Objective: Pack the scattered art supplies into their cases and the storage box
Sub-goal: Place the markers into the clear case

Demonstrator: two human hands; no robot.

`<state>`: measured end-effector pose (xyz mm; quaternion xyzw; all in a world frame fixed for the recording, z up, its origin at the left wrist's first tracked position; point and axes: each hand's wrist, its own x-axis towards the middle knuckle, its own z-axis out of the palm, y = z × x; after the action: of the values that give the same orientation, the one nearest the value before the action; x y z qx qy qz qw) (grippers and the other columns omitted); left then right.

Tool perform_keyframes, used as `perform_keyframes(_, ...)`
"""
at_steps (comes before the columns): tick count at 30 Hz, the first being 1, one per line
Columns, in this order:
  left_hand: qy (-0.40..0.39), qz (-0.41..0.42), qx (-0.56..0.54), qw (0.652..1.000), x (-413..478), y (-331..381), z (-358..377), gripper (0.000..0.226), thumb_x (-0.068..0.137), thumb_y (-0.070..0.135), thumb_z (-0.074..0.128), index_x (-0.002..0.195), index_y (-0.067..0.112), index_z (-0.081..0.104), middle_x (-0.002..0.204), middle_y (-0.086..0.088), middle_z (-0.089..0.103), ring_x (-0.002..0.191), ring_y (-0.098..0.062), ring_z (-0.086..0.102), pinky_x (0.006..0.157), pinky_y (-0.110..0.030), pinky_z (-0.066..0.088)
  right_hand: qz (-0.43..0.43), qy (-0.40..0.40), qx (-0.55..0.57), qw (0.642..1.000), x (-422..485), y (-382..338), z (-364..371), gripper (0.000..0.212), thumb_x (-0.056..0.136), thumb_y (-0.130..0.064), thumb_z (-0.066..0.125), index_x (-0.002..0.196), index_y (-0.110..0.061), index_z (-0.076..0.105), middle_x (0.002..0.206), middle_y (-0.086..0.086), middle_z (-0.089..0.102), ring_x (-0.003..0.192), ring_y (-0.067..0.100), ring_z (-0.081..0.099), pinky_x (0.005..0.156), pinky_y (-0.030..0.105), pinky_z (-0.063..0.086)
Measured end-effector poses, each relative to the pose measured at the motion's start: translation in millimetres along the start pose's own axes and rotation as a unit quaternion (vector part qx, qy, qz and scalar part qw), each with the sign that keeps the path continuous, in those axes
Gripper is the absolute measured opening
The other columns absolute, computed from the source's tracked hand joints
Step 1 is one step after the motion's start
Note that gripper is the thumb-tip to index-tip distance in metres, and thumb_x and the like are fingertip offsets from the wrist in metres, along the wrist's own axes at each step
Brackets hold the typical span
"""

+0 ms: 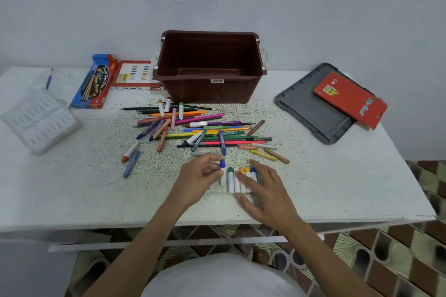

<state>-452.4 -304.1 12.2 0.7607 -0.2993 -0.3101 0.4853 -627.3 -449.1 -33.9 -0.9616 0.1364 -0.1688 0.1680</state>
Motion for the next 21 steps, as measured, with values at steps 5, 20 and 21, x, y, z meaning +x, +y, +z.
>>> perform_keyframes(5, -0.009, -0.002, 0.019, 1.0, 1.2, -5.7, 5.4, 0.03, 0.086, 0.02, 0.074, 0.114, 0.028, 0.067, 0.097, 0.007, 0.075, 0.092, -0.002, 0.07, 0.089, -0.027, 0.054, 0.003, -0.001, -0.001, 1.0, -0.8, 0.0, -1.0, 0.049, 0.096, -0.053, 0.053, 0.137, -0.026, 0.058, 0.146, 0.011, 0.045, 0.126, 0.027, 0.044, 0.102, 0.036, 0.038)
perform_keyframes(20, -0.015, 0.118, 0.25, 0.961, 0.1, -15.7, 11.0, 0.037, 0.096, 0.031, 0.058, 0.132, 0.023, 0.057, 0.111, 0.01, 0.047, 0.104, -0.006, 0.048, 0.094, -0.024, 0.04, 0.001, 0.002, 0.0, 1.0, -1.1, 0.5, 0.6, 0.049, 0.094, -0.05, 0.058, 0.136, -0.025, 0.058, 0.146, 0.012, 0.045, 0.125, 0.028, 0.045, 0.103, 0.038, 0.039)
perform_keyframes(21, -0.011, 0.13, 0.26, 0.957, -1.2, -17.1, 11.0, 0.037, 0.096, 0.032, 0.057, 0.132, 0.022, 0.057, 0.11, 0.01, 0.047, 0.104, -0.006, 0.048, 0.095, -0.026, 0.041, 0.0, 0.002, -0.001, 1.0, -1.1, 0.3, 0.4, 0.049, 0.094, -0.05, 0.058, 0.137, -0.025, 0.058, 0.146, 0.012, 0.045, 0.125, 0.028, 0.045, 0.103, 0.038, 0.039)
